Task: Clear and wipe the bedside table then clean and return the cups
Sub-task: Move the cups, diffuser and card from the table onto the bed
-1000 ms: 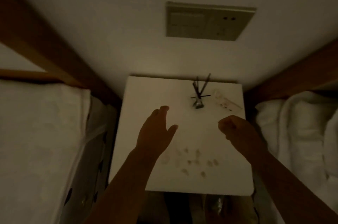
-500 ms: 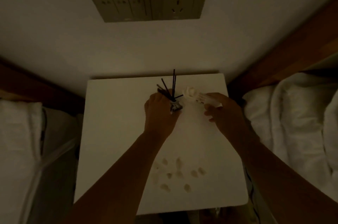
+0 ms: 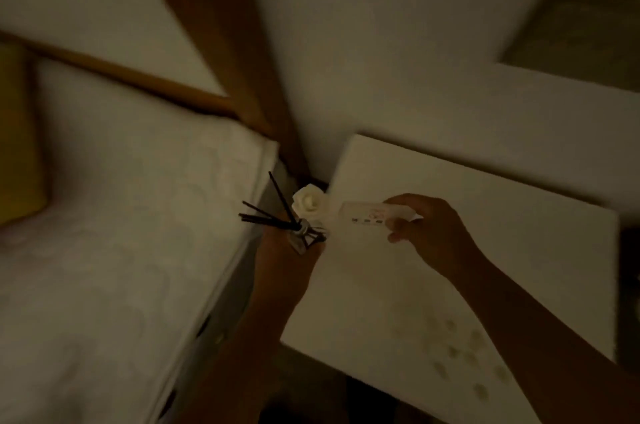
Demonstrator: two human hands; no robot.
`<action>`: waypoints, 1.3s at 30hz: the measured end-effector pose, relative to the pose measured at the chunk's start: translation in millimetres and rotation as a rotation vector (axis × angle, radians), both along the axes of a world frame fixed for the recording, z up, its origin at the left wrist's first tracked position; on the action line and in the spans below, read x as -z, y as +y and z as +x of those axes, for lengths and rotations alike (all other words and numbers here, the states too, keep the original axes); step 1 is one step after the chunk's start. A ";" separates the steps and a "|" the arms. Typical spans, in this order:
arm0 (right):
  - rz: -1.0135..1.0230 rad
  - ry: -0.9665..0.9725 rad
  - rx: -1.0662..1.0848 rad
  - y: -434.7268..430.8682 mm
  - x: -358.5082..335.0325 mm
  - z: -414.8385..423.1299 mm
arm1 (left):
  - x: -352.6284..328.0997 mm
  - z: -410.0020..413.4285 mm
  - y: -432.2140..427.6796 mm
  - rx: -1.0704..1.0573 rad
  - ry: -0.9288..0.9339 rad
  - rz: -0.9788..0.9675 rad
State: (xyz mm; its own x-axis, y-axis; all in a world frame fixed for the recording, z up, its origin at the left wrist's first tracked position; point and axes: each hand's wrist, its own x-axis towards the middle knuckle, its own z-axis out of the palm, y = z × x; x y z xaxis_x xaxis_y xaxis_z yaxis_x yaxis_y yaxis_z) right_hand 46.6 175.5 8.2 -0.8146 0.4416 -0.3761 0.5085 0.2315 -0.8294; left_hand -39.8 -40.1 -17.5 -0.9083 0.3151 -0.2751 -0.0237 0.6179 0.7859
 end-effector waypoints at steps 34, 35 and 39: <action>0.158 -0.242 -0.527 -303.7 13.1 -159.5 | 7.5 10.8 -284.6 -0.669 -0.235 -0.244; 0.133 -0.276 -0.527 -304.6 5.3 -147.1 | -3.6 19.6 -283.1 -0.631 -0.253 -0.232; 0.080 -0.272 -0.664 -329.8 -56.5 -124.5 | -71.1 43.7 -289.8 -0.453 -0.177 -0.157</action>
State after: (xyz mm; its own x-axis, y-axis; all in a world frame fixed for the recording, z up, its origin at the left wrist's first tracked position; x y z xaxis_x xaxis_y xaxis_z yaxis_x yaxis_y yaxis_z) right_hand -78.0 -154.4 64.7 -0.8030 -0.0792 -0.5907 0.4252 0.6183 -0.6609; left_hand 3.9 -329.9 53.6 -0.8792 -0.1569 -0.4499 -0.4410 0.6252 0.6439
